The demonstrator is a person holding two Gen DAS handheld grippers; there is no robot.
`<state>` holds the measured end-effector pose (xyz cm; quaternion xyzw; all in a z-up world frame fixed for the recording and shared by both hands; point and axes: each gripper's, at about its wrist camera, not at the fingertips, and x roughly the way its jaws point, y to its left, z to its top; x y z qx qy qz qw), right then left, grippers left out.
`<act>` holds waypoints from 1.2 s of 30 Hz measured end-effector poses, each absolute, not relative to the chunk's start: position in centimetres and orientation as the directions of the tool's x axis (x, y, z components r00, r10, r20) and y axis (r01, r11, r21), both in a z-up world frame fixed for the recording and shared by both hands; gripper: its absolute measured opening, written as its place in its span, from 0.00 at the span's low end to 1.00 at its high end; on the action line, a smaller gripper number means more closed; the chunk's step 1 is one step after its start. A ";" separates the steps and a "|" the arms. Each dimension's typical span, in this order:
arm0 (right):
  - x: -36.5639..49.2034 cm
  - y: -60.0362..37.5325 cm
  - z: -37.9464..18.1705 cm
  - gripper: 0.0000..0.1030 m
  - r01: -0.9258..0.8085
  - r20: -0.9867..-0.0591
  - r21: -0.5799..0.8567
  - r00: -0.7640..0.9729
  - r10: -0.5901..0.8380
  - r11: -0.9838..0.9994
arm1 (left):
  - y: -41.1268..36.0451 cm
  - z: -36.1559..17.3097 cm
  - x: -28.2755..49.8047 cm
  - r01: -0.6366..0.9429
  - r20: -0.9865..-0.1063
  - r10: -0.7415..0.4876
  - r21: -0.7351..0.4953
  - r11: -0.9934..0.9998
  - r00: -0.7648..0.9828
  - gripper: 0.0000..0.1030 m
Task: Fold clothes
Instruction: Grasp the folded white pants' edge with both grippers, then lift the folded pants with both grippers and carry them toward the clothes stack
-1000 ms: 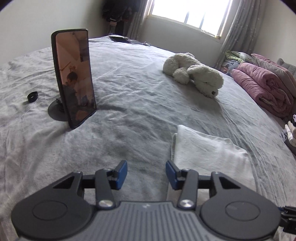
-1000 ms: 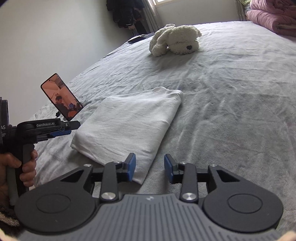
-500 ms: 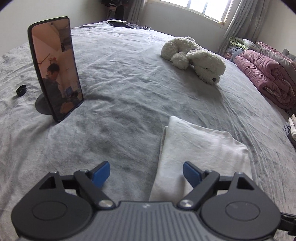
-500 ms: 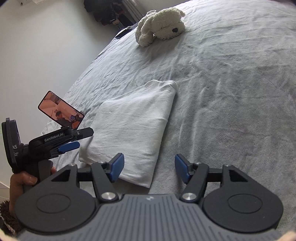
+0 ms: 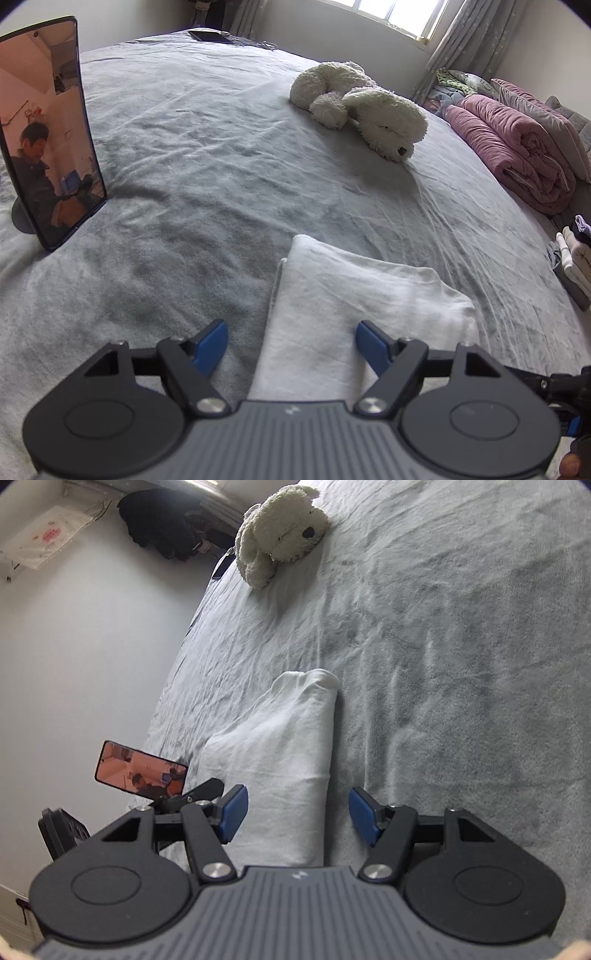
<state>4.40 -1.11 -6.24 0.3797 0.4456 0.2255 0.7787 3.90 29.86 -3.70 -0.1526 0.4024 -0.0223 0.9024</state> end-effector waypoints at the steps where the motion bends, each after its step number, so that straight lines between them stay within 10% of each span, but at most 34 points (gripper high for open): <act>1: 4.6 -1.2 -6.5 0.62 0.003 -0.515 0.804 0.503 0.694 0.595 | 29.9 -3.7 4.1 -0.080 -0.719 -0.168 -0.298 0.951 0.675 0.73; 6: 5.6 -1.4 -7.1 0.58 0.057 -0.478 0.848 0.509 0.716 0.526 | 30.7 -4.1 4.7 -0.076 -0.696 -0.230 -0.379 0.922 0.680 0.60; 16: 7.1 -0.6 -8.7 0.15 0.126 -0.445 0.884 0.526 0.725 0.451 | 32.1 -5.2 5.2 -0.082 -0.625 -0.336 -0.543 0.836 0.704 0.34; 19: 6.6 -0.8 -7.9 0.16 0.099 -0.432 0.885 0.537 0.724 0.455 | 32.2 -4.8 4.7 -0.079 -0.589 -0.365 -0.594 0.801 0.721 0.16; 36: 4.4 -8.0 1.3 0.16 -0.049 -0.377 0.848 0.643 0.666 0.528 | 24.6 1.4 3.0 0.072 -0.439 -0.403 -0.600 0.797 0.803 0.15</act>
